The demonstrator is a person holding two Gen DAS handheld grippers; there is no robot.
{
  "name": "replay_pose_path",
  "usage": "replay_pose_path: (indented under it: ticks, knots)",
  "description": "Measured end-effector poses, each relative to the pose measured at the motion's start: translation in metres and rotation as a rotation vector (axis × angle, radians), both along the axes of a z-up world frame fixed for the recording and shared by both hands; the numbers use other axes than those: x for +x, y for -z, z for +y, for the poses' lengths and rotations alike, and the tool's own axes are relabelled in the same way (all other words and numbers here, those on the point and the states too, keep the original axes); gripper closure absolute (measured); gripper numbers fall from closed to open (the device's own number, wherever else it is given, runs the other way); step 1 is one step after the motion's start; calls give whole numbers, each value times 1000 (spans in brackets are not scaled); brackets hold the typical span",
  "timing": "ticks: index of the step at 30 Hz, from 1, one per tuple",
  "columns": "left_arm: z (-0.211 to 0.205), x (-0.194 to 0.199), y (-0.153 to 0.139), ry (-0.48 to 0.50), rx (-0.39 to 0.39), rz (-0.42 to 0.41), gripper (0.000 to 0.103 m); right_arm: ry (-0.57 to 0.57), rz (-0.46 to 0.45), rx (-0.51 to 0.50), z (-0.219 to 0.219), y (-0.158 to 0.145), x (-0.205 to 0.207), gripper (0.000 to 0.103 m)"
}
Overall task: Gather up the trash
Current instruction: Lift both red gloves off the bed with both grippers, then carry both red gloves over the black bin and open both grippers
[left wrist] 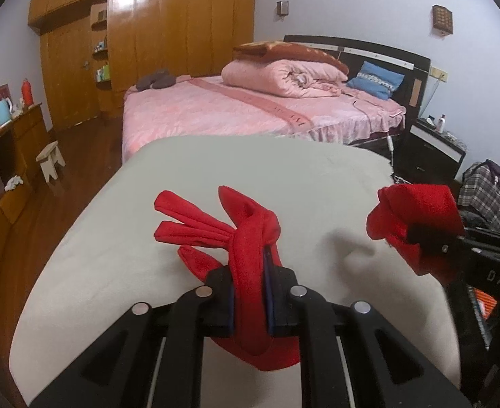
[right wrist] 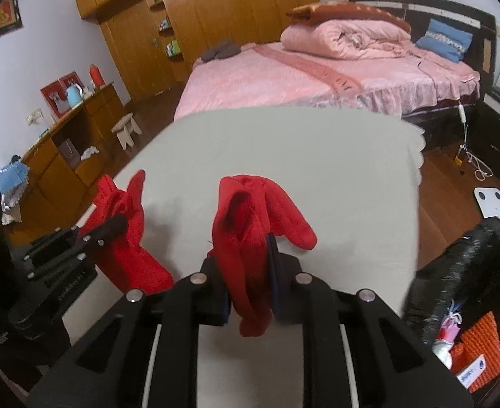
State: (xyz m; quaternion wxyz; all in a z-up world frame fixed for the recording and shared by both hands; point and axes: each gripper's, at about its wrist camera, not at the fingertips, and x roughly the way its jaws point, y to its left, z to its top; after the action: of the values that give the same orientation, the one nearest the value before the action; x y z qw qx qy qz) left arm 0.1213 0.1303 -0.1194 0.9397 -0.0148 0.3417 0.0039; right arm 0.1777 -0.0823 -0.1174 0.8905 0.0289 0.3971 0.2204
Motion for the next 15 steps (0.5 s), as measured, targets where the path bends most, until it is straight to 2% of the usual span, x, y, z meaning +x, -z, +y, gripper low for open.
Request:
replay_pose_path:
  ticks: [15]
  knots:
    - [-68,-18,-62,88,6,-103,90,84,-135,60,-72,-63,-34,86]
